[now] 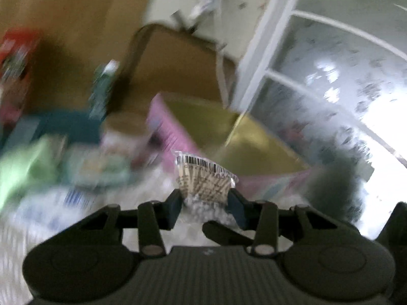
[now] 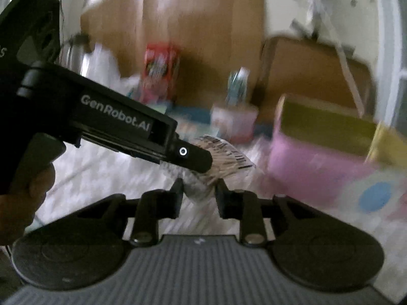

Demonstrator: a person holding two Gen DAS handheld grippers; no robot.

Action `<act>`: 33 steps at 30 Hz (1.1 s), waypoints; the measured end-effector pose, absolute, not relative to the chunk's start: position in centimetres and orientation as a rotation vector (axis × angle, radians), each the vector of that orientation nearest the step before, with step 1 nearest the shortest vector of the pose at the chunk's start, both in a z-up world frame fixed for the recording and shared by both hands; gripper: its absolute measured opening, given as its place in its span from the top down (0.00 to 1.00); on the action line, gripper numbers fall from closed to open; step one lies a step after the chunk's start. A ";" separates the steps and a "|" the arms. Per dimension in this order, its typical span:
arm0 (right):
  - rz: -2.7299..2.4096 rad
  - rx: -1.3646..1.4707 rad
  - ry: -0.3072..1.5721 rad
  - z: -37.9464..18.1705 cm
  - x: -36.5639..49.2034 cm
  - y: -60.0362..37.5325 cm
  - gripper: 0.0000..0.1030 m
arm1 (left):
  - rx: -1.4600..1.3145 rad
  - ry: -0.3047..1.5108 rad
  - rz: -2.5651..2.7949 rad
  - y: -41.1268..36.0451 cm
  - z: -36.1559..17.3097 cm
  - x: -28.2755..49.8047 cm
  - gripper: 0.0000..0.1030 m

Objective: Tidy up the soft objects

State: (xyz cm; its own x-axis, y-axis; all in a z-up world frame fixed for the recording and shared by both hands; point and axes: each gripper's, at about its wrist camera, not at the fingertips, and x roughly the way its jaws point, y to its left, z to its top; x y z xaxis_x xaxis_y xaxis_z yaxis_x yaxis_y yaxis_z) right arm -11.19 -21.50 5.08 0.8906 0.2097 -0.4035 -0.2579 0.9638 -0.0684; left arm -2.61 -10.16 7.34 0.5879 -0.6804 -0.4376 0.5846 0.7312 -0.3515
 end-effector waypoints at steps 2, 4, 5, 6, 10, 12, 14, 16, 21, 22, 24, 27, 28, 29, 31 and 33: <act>0.195 -0.126 0.330 6.5 -11.1 -22.7 0.71 | -0.151 0.556 -0.773 -12.7 9.1 -1.5 0.60; 0.132 -0.142 0.279 7.5 -10.7 -24.1 0.71 | -0.124 0.531 -0.798 -15.4 10.1 -0.5 0.59; 0.103 -0.140 0.267 7.9 -10.4 -24.9 0.71 | -0.113 0.522 -0.811 -16.9 10.3 0.1 0.58; 0.077 -0.135 0.260 8.2 -10.1 -25.8 0.71 | -0.104 0.520 -0.817 -18.3 10.2 0.7 0.58; -0.005 -0.083 0.301 8.1 -8.2 -30.0 0.71 | -0.109 0.557 -0.821 -22.7 8.9 3.2 0.58; -0.040 -0.066 0.337 7.8 -7.0 -31.4 0.71 | -0.114 0.587 -0.808 -24.4 7.8 4.0 0.58; -0.074 -0.038 0.382 7.1 -5.9 -32.7 0.71 | -0.101 0.609 -0.786 -25.4 6.9 4.5 0.51; -0.106 -0.014 0.422 6.4 -5.1 -34.0 0.71 | -0.067 0.631 -0.759 -26.1 6.2 4.9 0.31; -0.189 0.013 0.455 6.2 -4.5 -35.1 0.49 | -0.093 0.611 -0.735 -23.8 6.6 4.0 0.22; -0.192 0.024 0.443 6.4 -5.0 -35.1 0.48 | -0.105 0.584 -0.735 -22.7 7.2 3.4 0.18; -0.195 0.044 0.417 6.9 -5.9 -35.1 0.48 | -0.122 0.514 -0.735 -20.0 8.1 1.6 0.11; -0.187 0.063 0.334 7.5 -8.1 -33.5 0.49 | -0.127 0.437 -0.725 -15.4 8.6 -1.5 0.10; -0.176 0.066 0.298 7.7 -8.8 -32.6 0.49 | -0.123 0.425 -0.714 -13.8 8.5 -2.5 0.10; -0.161 0.069 0.275 7.7 -9.4 -31.8 0.49 | -0.123 0.419 -0.701 -11.7 8.0 -3.7 0.10; -0.101 0.089 0.259 7.6 -10.1 -30.2 0.49 | -0.118 0.430 -0.659 -8.2 6.7 -5.2 0.10; -0.023 0.106 0.273 7.4 -10.2 -28.4 0.49 | -0.095 0.444 -0.574 -5.1 5.2 -6.5 0.10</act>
State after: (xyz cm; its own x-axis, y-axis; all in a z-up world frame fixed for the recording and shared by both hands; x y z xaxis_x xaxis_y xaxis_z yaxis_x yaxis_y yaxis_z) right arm -10.18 -28.38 7.39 0.9628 -0.0082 -0.2703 0.0370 0.9941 0.1017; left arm -6.45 -5.14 5.24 0.7485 -0.5441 -0.3791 0.5036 0.8383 -0.2089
